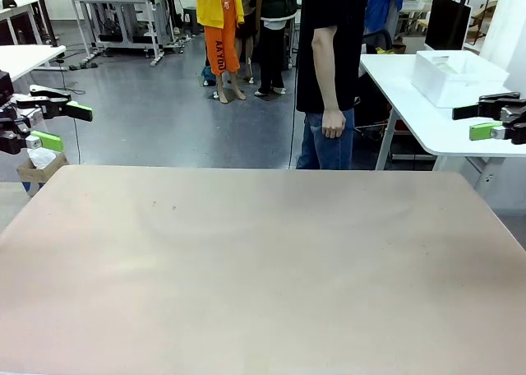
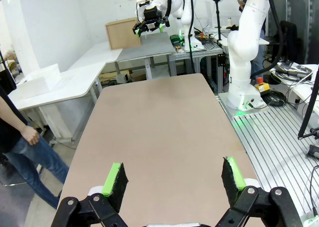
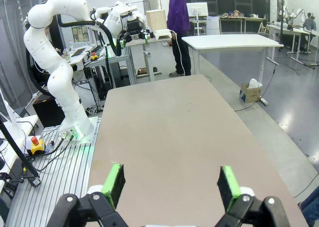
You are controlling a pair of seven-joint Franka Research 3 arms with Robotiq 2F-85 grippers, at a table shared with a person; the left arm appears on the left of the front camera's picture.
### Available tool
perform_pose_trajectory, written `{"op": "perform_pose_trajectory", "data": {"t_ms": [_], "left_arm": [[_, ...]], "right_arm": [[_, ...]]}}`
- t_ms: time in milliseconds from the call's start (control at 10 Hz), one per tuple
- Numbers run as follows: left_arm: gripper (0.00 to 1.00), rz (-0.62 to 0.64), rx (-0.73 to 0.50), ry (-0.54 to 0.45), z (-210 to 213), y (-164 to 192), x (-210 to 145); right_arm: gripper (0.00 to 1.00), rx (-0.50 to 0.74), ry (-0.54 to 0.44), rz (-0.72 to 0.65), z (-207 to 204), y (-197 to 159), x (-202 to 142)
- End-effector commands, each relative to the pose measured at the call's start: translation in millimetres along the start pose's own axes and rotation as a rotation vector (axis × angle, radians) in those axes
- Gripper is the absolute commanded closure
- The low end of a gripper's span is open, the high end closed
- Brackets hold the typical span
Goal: Stack the cups and store them in the basket.
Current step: Place the stack of Reusable plastic cups into the Pantry Basket.
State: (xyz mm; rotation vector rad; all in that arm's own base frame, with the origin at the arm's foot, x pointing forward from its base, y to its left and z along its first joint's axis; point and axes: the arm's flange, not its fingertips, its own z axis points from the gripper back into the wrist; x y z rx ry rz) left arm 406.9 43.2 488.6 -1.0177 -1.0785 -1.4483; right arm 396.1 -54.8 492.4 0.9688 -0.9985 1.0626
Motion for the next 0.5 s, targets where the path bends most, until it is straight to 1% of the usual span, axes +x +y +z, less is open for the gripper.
{"op": "perform_pose_trajectory", "data": {"t_ms": [0,400], "left_arm": [[0.00,-0.003,-0.002,0.000,-0.5,-1.1,1.8],[0.00,-0.003,-0.002,0.000,-0.5,-1.1,1.8]], "right_arm": [[0.00,-0.014,0.008,-0.002,0.8,1.4,4.3],[0.00,-0.014,0.008,-0.002,0.8,1.4,4.3]]}}
